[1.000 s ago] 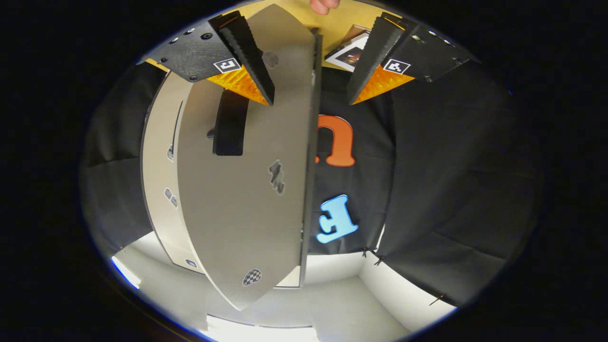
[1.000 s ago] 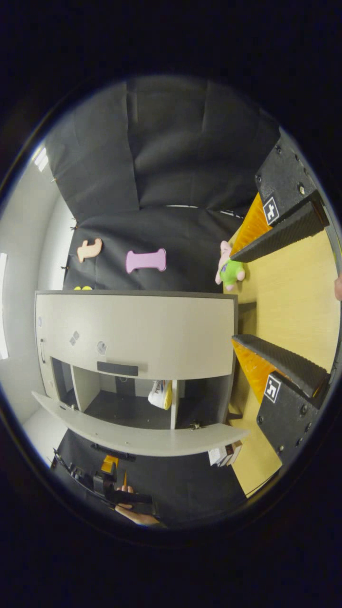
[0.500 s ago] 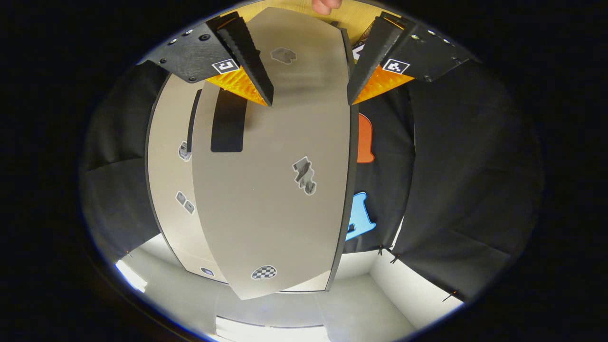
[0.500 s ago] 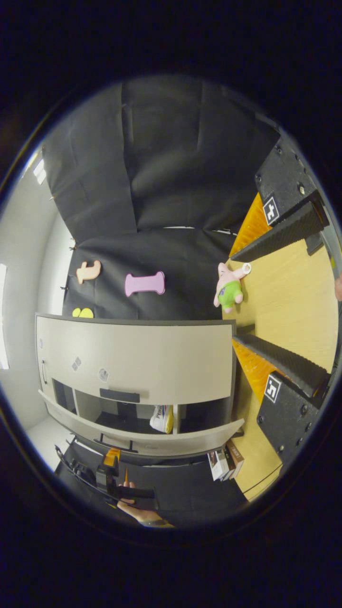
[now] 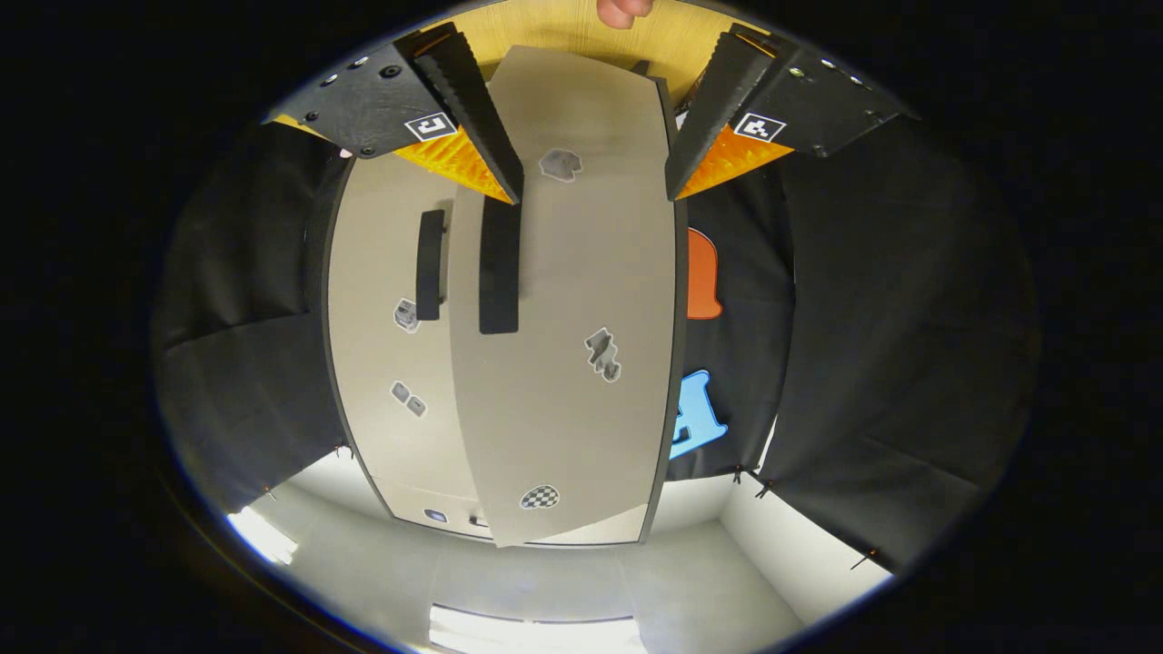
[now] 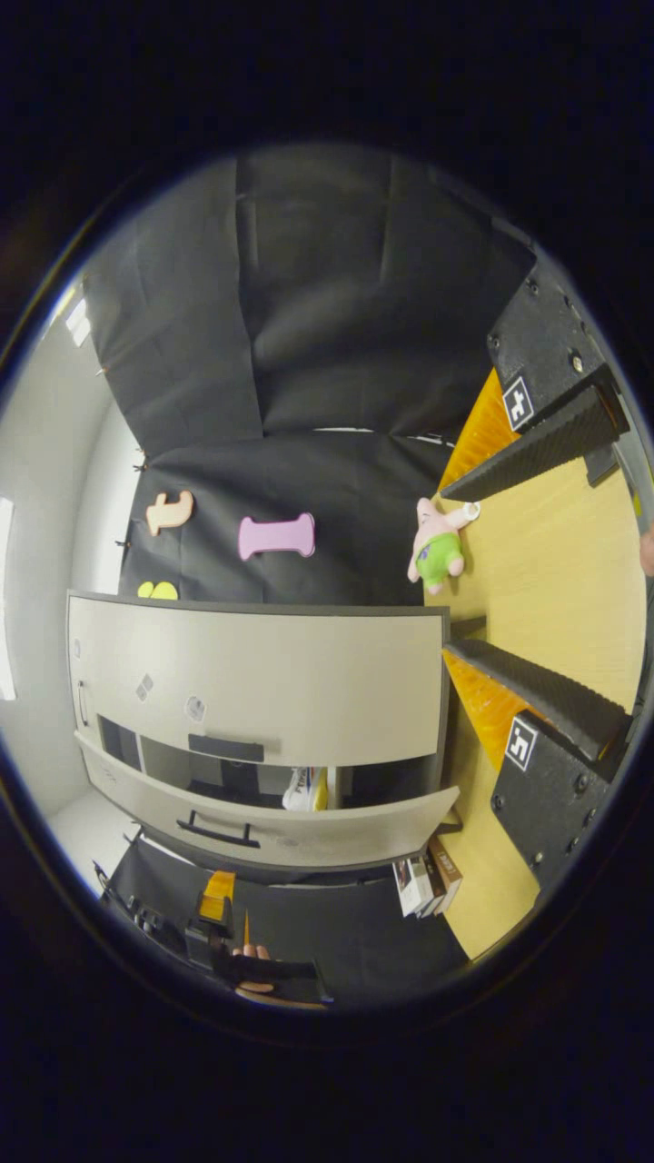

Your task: Grab one shoe with the right hand and put it into the shoe cabinet, grab the other shoe with the left hand and put it into the shoe cabinet; then close the right door with the right hand and the left door with the left hand.

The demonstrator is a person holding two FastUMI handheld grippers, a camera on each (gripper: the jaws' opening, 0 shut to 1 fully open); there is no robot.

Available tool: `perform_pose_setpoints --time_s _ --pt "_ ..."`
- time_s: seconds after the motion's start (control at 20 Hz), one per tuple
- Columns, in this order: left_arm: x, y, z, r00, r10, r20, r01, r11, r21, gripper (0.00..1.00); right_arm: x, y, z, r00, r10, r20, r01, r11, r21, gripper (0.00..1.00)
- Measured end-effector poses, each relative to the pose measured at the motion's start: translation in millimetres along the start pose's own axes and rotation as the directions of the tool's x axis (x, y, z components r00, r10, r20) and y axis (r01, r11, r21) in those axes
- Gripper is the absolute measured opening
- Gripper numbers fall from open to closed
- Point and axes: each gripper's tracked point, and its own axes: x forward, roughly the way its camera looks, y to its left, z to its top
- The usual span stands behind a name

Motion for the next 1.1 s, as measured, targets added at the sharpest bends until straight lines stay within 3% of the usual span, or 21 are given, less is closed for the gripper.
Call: perform_pose_setpoints --time_s 0.05,0.15,0.2,0.35,0.65,1.1 --pt "-7.0 -6.5 -4.6 1.000 -0.008 0.000 0.008 1.000 0.003 0.94 -0.9 2.3 0.2 1.000 0.006 0.001 -0.006 1.000 -0.001 0.96" --pt "-23.8 -18.9 -13.3 1.000 -0.019 -0.004 0.019 1.000 0.007 0.94 -2.2 6.3 1.4 1.000 0.016 0.003 -0.016 1.000 -0.005 1.00" --pt "-31.9 -25.9 -18.9 1.000 -0.028 -0.010 0.028 1.000 0.006 0.94 -2.8 7.5 1.9 1.000 0.020 0.004 -0.020 1.000 -0.008 0.94" --pt "-53.7 -47.7 -37.6 0.998 -0.057 -0.026 0.057 0.998 -0.009 0.95 -5.0 10.8 1.2 1.000 0.030 0.004 -0.029 0.999 -0.012 1.00" --pt "-92.9 -77.2 -87.0 0.992 -0.095 -0.083 0.094 0.995 -0.020 0.94 -9.9 16.7 -2.1 0.999 0.041 -0.003 -0.042 0.999 -0.010 0.99" --pt "-143.4 -93.1 -121.1 0.988 -0.110 -0.111 0.106 0.994 -0.037 0.95 -16.7 21.0 -5.3 0.999 0.050 -0.001 -0.050 0.999 -0.018 0.99"
